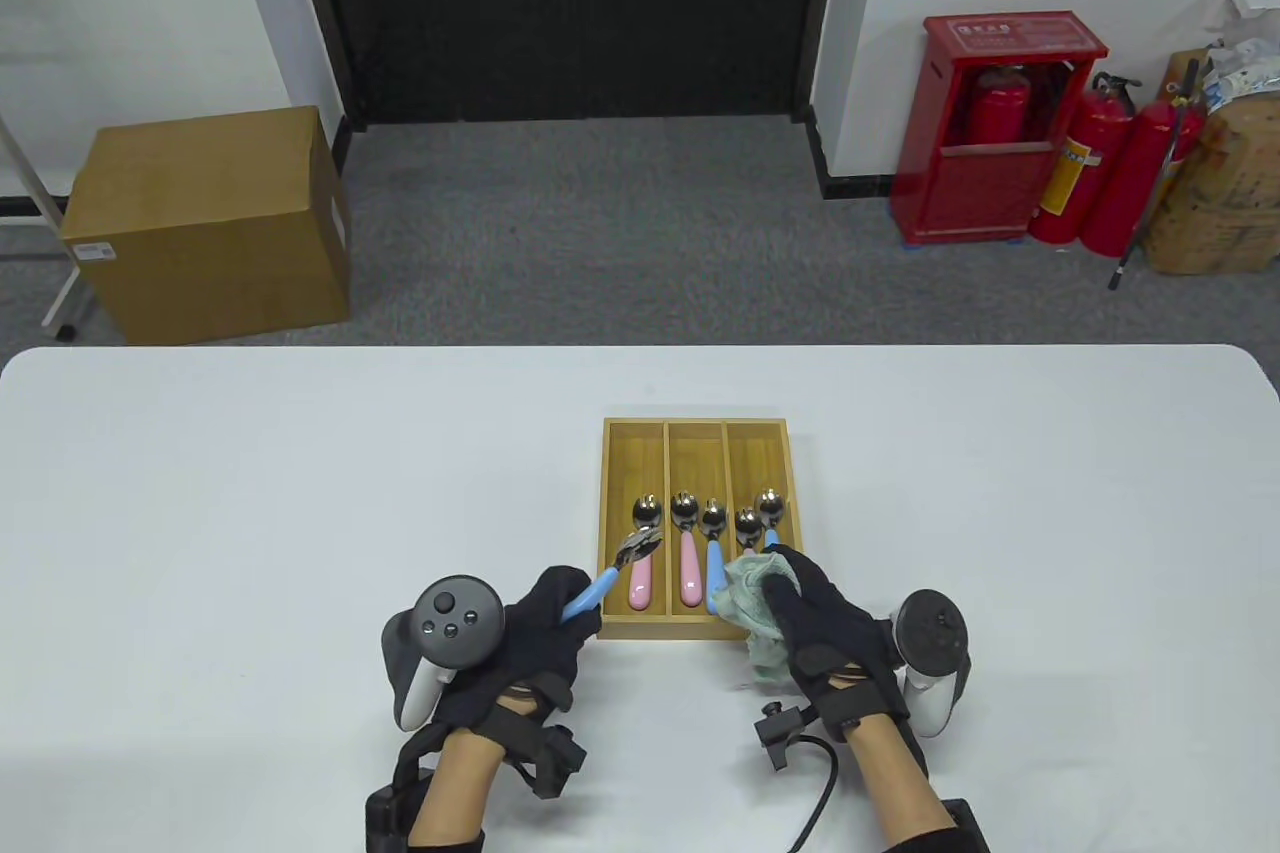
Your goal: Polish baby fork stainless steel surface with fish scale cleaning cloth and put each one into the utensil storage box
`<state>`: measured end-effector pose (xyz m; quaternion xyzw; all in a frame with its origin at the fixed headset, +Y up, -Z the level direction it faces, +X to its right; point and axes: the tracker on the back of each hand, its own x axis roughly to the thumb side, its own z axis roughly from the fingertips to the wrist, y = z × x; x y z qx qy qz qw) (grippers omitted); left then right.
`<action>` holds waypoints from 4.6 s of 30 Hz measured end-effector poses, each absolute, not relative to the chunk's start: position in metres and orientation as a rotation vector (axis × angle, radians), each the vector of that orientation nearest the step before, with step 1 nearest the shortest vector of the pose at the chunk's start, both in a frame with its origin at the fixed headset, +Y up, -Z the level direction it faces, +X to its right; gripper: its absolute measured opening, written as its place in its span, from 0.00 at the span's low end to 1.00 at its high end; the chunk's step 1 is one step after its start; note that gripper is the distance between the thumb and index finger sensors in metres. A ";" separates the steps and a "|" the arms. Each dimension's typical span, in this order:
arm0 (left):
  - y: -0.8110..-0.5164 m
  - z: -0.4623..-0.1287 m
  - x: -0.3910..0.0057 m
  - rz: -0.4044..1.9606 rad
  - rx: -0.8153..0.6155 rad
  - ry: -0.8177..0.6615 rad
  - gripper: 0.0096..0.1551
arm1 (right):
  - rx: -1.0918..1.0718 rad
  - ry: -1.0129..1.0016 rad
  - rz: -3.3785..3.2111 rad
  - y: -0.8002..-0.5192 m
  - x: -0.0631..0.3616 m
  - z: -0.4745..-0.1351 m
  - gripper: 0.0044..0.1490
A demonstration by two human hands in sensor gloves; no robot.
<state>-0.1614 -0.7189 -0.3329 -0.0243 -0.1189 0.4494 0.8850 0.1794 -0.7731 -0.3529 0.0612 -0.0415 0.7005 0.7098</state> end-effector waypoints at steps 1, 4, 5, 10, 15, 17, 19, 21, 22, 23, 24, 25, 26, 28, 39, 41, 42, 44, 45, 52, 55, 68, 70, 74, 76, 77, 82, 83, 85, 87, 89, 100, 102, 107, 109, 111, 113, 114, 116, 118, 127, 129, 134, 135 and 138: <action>-0.719 -0.332 -0.160 0.952 -0.052 -0.257 0.28 | 0.141 -0.079 1.512 -0.775 0.179 -0.353 0.35; -0.722 -0.330 -0.158 0.977 -0.118 -0.318 0.28 | 0.159 -0.023 1.333 -0.779 0.176 -0.356 0.35; -0.723 -0.330 -0.157 0.980 -0.134 -0.333 0.28 | 0.159 -0.003 1.282 -0.780 0.175 -0.356 0.34; -0.734 -0.328 -0.153 0.958 -0.189 -0.376 0.28 | 0.243 0.085 1.173 -0.783 0.167 -0.356 0.36; -0.736 -0.326 -0.144 0.959 -0.221 -0.417 0.28 | 0.336 0.159 1.134 -0.779 0.155 -0.353 0.38; -0.738 -0.326 -0.140 0.950 -0.225 -0.431 0.28 | 0.366 0.187 1.131 -0.776 0.148 -0.352 0.39; -0.739 -0.325 -0.137 0.950 -0.236 -0.446 0.28 | 0.415 0.225 1.139 -0.773 0.141 -0.352 0.40; -0.741 -0.324 -0.133 0.961 -0.248 -0.466 0.28 | 0.465 0.271 1.185 -0.769 0.135 -0.351 0.41; -0.741 -0.324 -0.131 0.966 -0.254 -0.475 0.28 | 0.487 0.284 1.204 -0.767 0.133 -0.351 0.41; -0.740 -0.323 -0.128 0.966 -0.254 -0.487 0.28 | 0.509 0.307 1.241 -0.764 0.130 -0.350 0.41; -0.740 -0.322 -0.126 0.962 -0.250 -0.496 0.28 | 0.524 0.314 1.297 -0.760 0.127 -0.349 0.41; -0.739 -0.322 -0.125 0.951 -0.244 -0.498 0.28 | 0.533 0.298 1.355 -0.758 0.127 -0.349 0.40; -0.739 -0.321 -0.125 0.928 -0.229 -0.502 0.28 | 0.546 0.271 1.426 -0.754 0.128 -0.350 0.39; -0.738 -0.320 -0.125 0.913 -0.211 -0.503 0.28 | 0.592 0.264 1.555 -0.749 0.128 -0.349 0.39; -0.735 -0.318 -0.125 0.761 -0.100 -0.486 0.29 | 0.566 0.021 2.005 -0.738 0.126 -0.342 0.34; -0.734 -0.318 -0.127 0.763 -0.088 -0.478 0.29 | 0.541 -0.012 2.044 -0.738 0.126 -0.341 0.34; -0.734 -0.318 -0.128 0.763 -0.084 -0.475 0.29 | 0.529 -0.021 2.054 -0.738 0.126 -0.341 0.34; -0.734 -0.318 -0.129 0.774 -0.084 -0.473 0.29 | 0.505 -0.039 2.064 -0.739 0.128 -0.341 0.34; -0.734 -0.318 -0.129 0.779 -0.087 -0.474 0.29 | 0.494 -0.036 2.065 -0.739 0.129 -0.341 0.35; -0.731 -0.314 -0.127 0.750 -0.063 -0.491 0.29 | 0.586 0.009 1.999 -0.739 0.128 -0.337 0.32; -0.730 -0.311 -0.123 0.701 -0.057 -0.504 0.29 | 0.671 0.091 2.038 -0.741 0.119 -0.336 0.33; -0.727 -0.310 -0.117 0.641 0.011 -0.495 0.28 | 0.621 -0.117 2.201 -0.738 0.121 -0.334 0.35; -0.728 -0.311 -0.118 0.656 0.007 -0.490 0.28 | 0.605 -0.131 2.200 -0.737 0.122 -0.335 0.35; -0.729 -0.312 -0.121 0.687 0.006 -0.478 0.29 | 0.556 -0.164 2.178 -0.738 0.126 -0.335 0.35; -0.729 -0.312 -0.121 0.693 0.009 -0.474 0.29 | 0.530 -0.179 2.169 -0.738 0.128 -0.335 0.34; -0.729 -0.313 -0.122 0.694 0.009 -0.473 0.29 | 0.518 -0.187 2.171 -0.739 0.129 -0.334 0.34; -0.728 -0.313 -0.124 0.702 0.030 -0.466 0.29 | 0.423 -0.234 2.122 -0.740 0.133 -0.333 0.34; -0.729 -0.313 -0.124 0.711 0.028 -0.464 0.29 | 0.405 -0.239 2.112 -0.740 0.134 -0.333 0.34; -0.730 -0.314 -0.124 0.729 0.020 -0.461 0.29 | 0.371 -0.241 2.082 -0.742 0.136 -0.333 0.33; -0.731 -0.313 -0.124 0.737 0.022 -0.461 0.29 | 0.372 -0.229 2.052 -0.743 0.137 -0.334 0.33; -0.732 -0.313 -0.123 0.733 0.020 -0.466 0.29 | 0.414 -0.201 2.011 -0.745 0.138 -0.336 0.32; -0.739 -0.313 -0.120 0.722 -0.011 -0.513 0.29 | 0.653 0.071 1.950 -0.744 0.129 -0.343 0.32; -0.740 -0.312 -0.118 0.705 -0.014 -0.521 0.29 | 0.670 0.072 2.002 -0.742 0.129 -0.343 0.32; -0.742 -0.312 -0.113 0.704 -0.021 -0.506 0.29 | 0.592 -0.027 2.105 -0.739 0.133 -0.342 0.31; -0.741 -0.313 -0.113 0.694 -0.010 -0.496 0.29 | 0.559 -0.076 2.173 -0.737 0.134 -0.340 0.31; -0.741 -0.314 -0.113 0.689 -0.007 -0.491 0.29 | 0.532 -0.123 2.224 -0.734 0.134 -0.339 0.31; -0.741 -0.314 -0.114 0.690 -0.005 -0.485 0.29 | 0.506 -0.157 2.240 -0.731 0.134 -0.337 0.31; -0.741 -0.314 -0.114 0.689 -0.005 -0.484 0.29 | 0.495 -0.169 2.243 -0.730 0.134 -0.337 0.30; -0.740 -0.315 -0.114 0.686 -0.003 -0.483 0.29 | 0.476 -0.204 2.266 -0.728 0.135 -0.335 0.30; -0.740 -0.315 -0.115 0.683 -0.003 -0.483 0.30 | 0.458 -0.238 2.278 -0.726 0.136 -0.334 0.29; -0.741 -0.315 -0.115 0.682 -0.009 -0.484 0.30 | 0.443 -0.294 2.267 -0.726 0.137 -0.334 0.27; -0.741 -0.315 -0.114 0.662 -0.006 -0.486 0.30 | 0.452 -0.294 2.290 -0.726 0.136 -0.334 0.27; -0.741 -0.315 -0.115 0.662 -0.007 -0.482 0.30 | 0.450 -0.289 2.285 -0.729 0.138 -0.335 0.27; -0.740 -0.315 -0.116 0.663 -0.005 -0.479 0.30 | 0.444 -0.290 2.278 -0.729 0.139 -0.335 0.27; -0.739 -0.317 -0.121 0.671 0.000 -0.467 0.30 | 0.423 -0.292 2.260 -0.730 0.142 -0.337 0.27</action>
